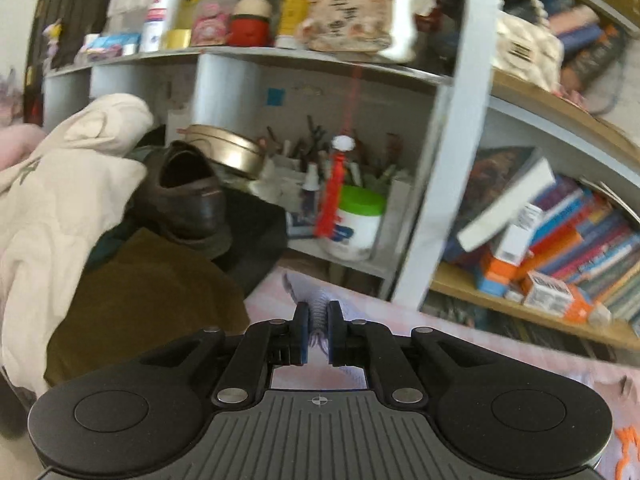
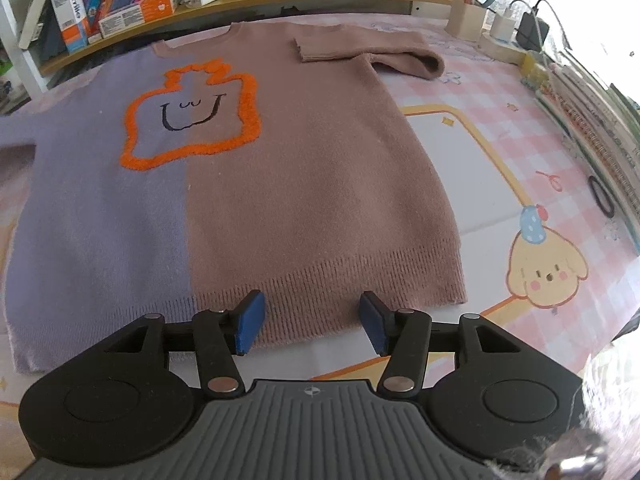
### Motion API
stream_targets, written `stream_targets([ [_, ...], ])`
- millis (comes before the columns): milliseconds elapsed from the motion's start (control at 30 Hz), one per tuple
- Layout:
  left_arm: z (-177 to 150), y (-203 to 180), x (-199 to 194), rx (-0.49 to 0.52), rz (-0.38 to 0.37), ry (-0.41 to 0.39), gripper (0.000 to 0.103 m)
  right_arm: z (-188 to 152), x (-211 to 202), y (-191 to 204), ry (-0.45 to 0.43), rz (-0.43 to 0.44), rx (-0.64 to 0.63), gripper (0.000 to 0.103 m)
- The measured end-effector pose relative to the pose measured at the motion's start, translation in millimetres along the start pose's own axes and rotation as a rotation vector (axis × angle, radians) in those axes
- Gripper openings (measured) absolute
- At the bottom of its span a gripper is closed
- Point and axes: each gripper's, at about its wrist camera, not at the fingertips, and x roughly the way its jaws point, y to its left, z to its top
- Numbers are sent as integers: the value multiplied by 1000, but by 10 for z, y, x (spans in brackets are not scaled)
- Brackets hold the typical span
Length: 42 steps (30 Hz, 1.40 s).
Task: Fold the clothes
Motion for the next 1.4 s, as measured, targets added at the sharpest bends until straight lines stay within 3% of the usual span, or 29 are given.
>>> stream_targets([
  [333,-31,147,138,18,47,31,9,80,-156,-51,-59,34,-7,50],
  [467,4,218,178,9,105,19,9,115,-193,-163,-69,18,-9,50],
  [600,-1,149,217,68,161,85,20,121,-150,-308,-59,12,-14,49],
  [667,-70,111,96,99,179,92,21,134,-135,-368,-58,24,-21,49],
  [767,-291,-16,-276,98,139,95,23,162,-66,-441,-59,36,-41,47],
  [867,-656,-276,-702,116,37,149,33,180,17,-538,-53,45,-51,42],
  [967,-1135,-656,-1085,161,-96,243,34,193,104,-617,-37,73,-66,35],
  [1033,-1416,-878,-1287,164,-170,299,42,200,142,-635,-34,98,-87,34],
  [1100,-1622,-1064,-1455,167,-217,338,56,214,158,-637,-38,120,-110,32],
  [1167,-1765,-1207,-1550,200,-235,368,56,233,171,-633,-40,140,-135,29],
  [1300,-1919,-1350,-1630,263,-188,396,56,236,167,-639,-55,176,-197,10],
  [1400,-1971,-1405,-1656,272,-165,411,56,212,141,-670,-74,164,-229,9],
])
